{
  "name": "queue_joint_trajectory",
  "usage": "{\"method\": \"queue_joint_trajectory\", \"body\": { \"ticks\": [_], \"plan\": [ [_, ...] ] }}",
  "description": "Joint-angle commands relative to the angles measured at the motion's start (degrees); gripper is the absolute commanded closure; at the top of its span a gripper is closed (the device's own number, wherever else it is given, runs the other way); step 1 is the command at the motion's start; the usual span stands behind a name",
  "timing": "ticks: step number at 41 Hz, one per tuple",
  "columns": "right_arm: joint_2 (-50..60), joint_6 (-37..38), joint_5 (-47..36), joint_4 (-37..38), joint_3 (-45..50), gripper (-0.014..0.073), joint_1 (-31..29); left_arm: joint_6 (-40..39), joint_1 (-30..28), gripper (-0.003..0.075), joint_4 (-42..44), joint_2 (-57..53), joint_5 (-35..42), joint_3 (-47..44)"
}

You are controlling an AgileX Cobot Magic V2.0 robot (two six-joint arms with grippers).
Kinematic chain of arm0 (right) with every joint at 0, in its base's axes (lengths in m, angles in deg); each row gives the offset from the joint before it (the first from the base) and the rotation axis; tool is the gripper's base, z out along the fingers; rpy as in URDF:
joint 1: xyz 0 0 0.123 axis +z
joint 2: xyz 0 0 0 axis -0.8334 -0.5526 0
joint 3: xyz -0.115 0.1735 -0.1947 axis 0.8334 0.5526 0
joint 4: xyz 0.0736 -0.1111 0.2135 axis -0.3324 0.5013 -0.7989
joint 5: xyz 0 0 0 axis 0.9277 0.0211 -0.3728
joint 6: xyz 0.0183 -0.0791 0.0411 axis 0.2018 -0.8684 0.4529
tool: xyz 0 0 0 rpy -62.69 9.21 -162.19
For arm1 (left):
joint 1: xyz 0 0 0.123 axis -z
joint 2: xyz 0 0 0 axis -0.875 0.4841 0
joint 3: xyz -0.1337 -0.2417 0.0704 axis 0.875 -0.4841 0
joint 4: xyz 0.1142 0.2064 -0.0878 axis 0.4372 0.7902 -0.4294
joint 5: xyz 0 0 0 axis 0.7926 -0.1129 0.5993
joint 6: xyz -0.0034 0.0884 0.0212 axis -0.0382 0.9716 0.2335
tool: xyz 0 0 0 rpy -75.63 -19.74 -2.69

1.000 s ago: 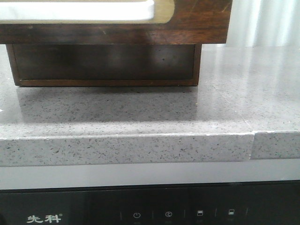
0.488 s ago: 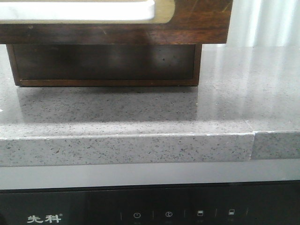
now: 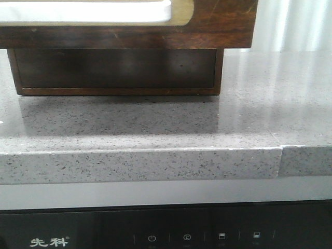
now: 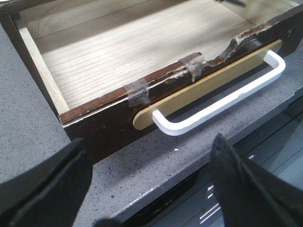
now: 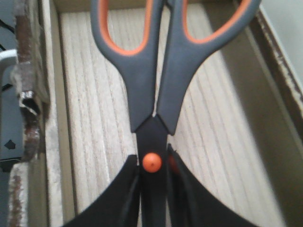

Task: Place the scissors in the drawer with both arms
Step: 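Lift the scissors with the right gripper and carry them over the drawer, then lower the scissors into the drawer and open the right gripper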

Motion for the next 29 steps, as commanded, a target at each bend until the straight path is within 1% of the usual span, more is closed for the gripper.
{"method": "queue_joint_trajectory", "body": {
  "ticks": [1, 10, 13, 16, 22, 29],
  "plan": [
    [0.8, -1.0, -2.4, -1.3, -1.5, 0.0496, -0.1, 0.2, 0.3, 0.0208, 0.0, 0.4, 4.0, 2.0],
    [-1.9, -1.0, -2.2, 1.8, -1.5, 0.0495, -0.1, 0.2, 0.3, 0.0208, 0.0, 0.4, 4.0, 2.0],
    [-2.1, -0.9, -2.0, 2.7, -1.5, 0.0481, -0.1, 0.2, 0.3, 0.0208, 0.0, 0.4, 4.0, 2.0],
    [-2.1, -0.9, -1.8, 3.1, -1.5, 0.0423, -0.1, 0.2, 0.3, 0.0208, 0.0, 0.4, 4.0, 2.0],
    [-2.1, -0.9, -1.8, 3.1, -1.5, 0.0275, -0.1, 0.2, 0.3, 0.0208, 0.0, 0.4, 4.0, 2.0],
    [-1.4, -0.9, -1.7, 3.1, -1.5, 0.0263, -0.1, 0.2, 0.3, 0.0208, 0.0, 0.4, 4.0, 2.0]
  ]
}}
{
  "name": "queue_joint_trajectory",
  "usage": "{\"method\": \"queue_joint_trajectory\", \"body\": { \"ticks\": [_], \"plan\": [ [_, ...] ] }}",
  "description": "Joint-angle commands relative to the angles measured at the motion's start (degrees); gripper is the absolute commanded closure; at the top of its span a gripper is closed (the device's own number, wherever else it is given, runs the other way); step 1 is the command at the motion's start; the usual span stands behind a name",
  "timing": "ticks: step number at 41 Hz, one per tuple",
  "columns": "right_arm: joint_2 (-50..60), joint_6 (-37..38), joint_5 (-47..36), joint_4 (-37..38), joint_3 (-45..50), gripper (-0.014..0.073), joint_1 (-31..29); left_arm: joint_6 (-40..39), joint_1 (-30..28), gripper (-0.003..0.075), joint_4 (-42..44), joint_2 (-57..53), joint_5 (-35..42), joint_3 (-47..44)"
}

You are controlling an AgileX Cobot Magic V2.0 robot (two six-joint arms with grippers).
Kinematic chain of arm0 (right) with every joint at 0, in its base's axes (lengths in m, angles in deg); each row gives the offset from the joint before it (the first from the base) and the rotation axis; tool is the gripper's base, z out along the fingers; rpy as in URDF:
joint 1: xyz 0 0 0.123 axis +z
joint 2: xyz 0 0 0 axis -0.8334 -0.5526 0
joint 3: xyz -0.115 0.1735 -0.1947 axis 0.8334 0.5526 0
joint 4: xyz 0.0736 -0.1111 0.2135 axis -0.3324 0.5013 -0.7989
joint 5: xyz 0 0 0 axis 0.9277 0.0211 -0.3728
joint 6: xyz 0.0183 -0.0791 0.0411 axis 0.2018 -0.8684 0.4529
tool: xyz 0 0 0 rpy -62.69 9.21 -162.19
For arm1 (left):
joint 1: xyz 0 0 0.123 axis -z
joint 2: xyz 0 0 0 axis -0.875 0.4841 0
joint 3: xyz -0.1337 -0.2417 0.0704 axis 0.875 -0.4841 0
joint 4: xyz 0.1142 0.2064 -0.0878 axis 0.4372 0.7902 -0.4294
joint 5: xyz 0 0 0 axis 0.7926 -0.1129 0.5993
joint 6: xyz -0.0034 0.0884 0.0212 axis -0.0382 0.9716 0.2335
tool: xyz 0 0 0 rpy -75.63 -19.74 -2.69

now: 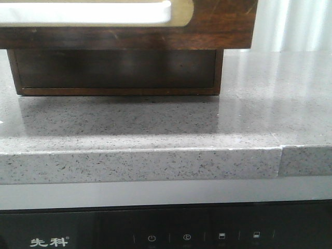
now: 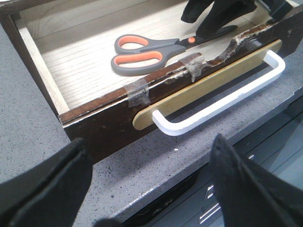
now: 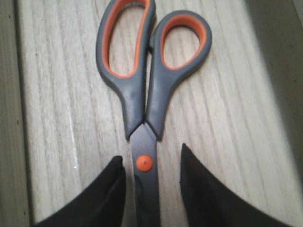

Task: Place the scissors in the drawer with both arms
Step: 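Lower the scissors into the drawer and open the right gripper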

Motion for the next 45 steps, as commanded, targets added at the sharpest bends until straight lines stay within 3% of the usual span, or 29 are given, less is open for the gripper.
{"method": "queue_joint_trajectory", "body": {
  "ticks": [1, 12, 25, 32, 45],
  "plan": [
    [4.0, -0.4, -1.8, -1.3, -1.5, 0.0263, -0.2, 0.2, 0.3, 0.0208, 0.0, 0.4, 4.0, 2.0],
    [9.5, 8.1, -2.2, 1.7, -1.6, 0.0263, -0.2, 0.2, 0.3, 0.0208, 0.0, 0.4, 4.0, 2.0],
    [19.9, 35.8, 1.9, 9.0, -1.6, 0.0265, -0.2, 0.2, 0.3, 0.0208, 0.0, 0.4, 4.0, 2.0],
    [27.3, 39.5, 1.4, 9.0, 2.3, 0.0265, -0.2, 0.2, 0.3, 0.0208, 0.0, 0.4, 4.0, 2.0],
    [43.9, 42.1, -3.7, 10.3, 20.7, 0.0265, -0.2, 0.2, 0.3, 0.0208, 0.0, 0.4, 4.0, 2.0]
  ]
}}
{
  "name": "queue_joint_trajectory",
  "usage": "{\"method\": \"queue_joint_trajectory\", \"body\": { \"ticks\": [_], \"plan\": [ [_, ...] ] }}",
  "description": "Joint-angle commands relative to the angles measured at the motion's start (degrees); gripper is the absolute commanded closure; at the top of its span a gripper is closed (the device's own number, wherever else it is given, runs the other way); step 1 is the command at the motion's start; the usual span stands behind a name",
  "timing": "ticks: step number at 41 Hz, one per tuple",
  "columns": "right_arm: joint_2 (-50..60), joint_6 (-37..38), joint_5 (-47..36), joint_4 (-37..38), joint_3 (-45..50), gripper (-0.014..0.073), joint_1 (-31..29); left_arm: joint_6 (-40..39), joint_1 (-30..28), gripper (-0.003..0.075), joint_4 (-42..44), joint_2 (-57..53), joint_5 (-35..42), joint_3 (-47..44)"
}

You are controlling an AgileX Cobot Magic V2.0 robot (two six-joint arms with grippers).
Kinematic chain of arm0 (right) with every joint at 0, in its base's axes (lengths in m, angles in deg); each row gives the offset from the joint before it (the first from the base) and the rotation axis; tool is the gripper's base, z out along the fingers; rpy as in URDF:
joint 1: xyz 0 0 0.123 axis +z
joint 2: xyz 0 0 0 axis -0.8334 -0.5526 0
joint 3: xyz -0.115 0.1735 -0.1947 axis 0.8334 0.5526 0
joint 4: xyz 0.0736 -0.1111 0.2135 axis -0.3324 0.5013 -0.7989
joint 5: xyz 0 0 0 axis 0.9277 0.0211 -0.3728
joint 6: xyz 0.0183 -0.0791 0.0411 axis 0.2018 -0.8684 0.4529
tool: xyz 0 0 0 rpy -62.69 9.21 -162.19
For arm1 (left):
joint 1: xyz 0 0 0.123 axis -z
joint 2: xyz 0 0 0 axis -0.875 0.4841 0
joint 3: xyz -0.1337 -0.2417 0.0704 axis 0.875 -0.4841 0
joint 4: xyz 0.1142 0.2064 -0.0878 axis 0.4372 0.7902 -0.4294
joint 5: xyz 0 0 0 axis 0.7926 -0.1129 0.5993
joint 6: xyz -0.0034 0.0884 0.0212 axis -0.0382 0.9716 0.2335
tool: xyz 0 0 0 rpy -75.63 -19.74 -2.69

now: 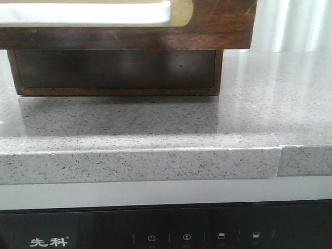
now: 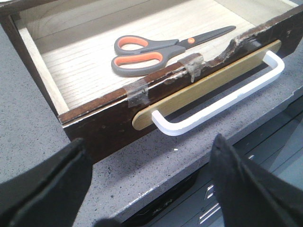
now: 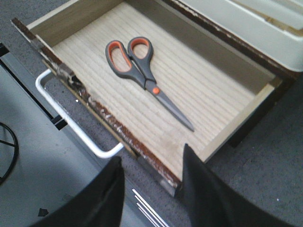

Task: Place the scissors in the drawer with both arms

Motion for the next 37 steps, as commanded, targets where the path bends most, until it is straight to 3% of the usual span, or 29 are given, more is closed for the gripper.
{"method": "queue_joint_trajectory", "body": {
  "ticks": [1, 18, 37],
  "plan": [
    [6.0, 1.7, -4.8, 0.3, 4.3, 0.0265, -0.2, 0.2, 0.3, 0.0208, 0.0, 0.4, 4.0, 2.0],
    [25.5, 4.7, -9.3, 2.7, 23.3, 0.0265, -0.2, 0.2, 0.3, 0.0208, 0.0, 0.4, 4.0, 2.0],
    [29.0, 4.6, -9.1, 3.5, 25.1, 0.0265, -0.2, -0.6, 0.3, 0.0209, 0.0, 0.4, 7.4, 2.0]
  ]
}}
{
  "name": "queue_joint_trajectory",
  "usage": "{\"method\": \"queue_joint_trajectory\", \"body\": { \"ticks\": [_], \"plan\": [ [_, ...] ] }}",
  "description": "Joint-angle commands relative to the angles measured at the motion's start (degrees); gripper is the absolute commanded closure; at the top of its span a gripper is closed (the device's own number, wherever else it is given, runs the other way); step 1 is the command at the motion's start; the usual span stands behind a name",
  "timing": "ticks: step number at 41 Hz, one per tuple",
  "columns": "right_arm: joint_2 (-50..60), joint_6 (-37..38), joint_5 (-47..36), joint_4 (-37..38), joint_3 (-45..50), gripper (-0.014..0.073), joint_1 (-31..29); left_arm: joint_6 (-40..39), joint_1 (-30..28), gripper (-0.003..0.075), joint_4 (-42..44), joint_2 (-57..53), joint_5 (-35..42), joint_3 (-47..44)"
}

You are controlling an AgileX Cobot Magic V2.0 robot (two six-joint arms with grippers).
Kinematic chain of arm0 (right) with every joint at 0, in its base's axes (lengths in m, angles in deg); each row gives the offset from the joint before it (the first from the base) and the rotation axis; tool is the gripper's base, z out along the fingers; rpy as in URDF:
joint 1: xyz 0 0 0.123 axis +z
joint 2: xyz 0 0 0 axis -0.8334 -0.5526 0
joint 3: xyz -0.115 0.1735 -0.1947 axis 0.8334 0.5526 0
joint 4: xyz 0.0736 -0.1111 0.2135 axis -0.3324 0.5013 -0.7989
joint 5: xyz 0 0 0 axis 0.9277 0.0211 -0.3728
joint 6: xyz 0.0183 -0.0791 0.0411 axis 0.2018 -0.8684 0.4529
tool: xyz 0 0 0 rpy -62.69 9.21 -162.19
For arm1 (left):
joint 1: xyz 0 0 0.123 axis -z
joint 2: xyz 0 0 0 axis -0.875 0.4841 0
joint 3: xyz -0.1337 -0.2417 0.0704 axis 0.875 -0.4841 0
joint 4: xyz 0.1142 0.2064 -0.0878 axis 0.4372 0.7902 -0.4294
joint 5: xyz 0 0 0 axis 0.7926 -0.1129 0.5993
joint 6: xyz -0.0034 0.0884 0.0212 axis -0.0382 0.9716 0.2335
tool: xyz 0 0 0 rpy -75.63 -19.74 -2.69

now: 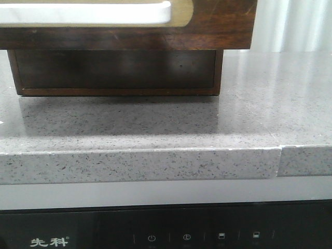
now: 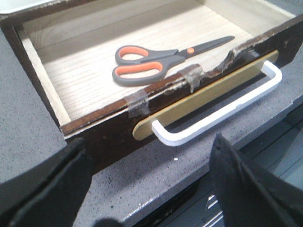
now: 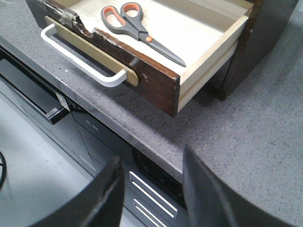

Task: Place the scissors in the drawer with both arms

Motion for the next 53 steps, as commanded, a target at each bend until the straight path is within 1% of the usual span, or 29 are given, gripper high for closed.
{"method": "queue_joint_trajectory", "body": {
  "ticks": [1, 7, 10, 14, 17, 21, 23, 27, 28, 53],
  "plan": [
    [-0.2, 0.0, -4.3, 0.2, -1.1, 0.0265, -0.2, -1.0, 0.3, 0.0209, 0.0, 0.4, 5.1, 2.0],
    [-0.2, 0.0, -4.2, 0.3, -1.1, 0.027, -0.2, -2.4, 0.3, 0.0211, -1.9, 0.4, 5.1, 2.0],
    [-0.2, 0.0, -4.1, 0.3, -1.1, 0.0316, -0.2, -2.4, 0.3, 0.0244, -2.2, 0.4, 5.1, 2.0],
    [-0.2, 0.0, -4.1, 0.3, -1.1, 0.0439, -0.2, -2.4, 0.3, 0.0344, -2.2, 0.4, 5.1, 2.0],
    [-0.2, 0.0, -4.1, 0.3, -1.1, 0.0539, -0.2, -2.4, 0.3, 0.0441, -2.2, 0.4, 5.1, 2.0],
    [-0.2, 0.0, -4.1, 0.3, -1.1, 0.0641, -0.2, -2.4, 0.3, 0.0564, -2.2, 0.4, 5.1, 2.0],
    [-0.2, 0.0, -4.1, 0.3, -1.1, 0.0666, -0.2, -2.4, 0.3, 0.062, -2.2, 0.4, 5.1, 2.0],
    [-0.2, 0.0, -4.3, 0.3, -1.1, 0.0661, -0.2, -2.4, 0.3, 0.0725, -2.2, 0.4, 5.1, 2.0],
    [-0.2, 0.0, -4.6, 0.3, -1.1, 0.0661, -0.2, -2.4, 0.3, 0.074, -2.2, 0.4, 5.1, 2.0],
    [-0.2, 0.0, -4.3, 0.3, -1.1, 0.0661, -0.2, -2.4, 0.3, 0.0741, -2.2, 0.4, 5.4, 1.8]
  ]
}}
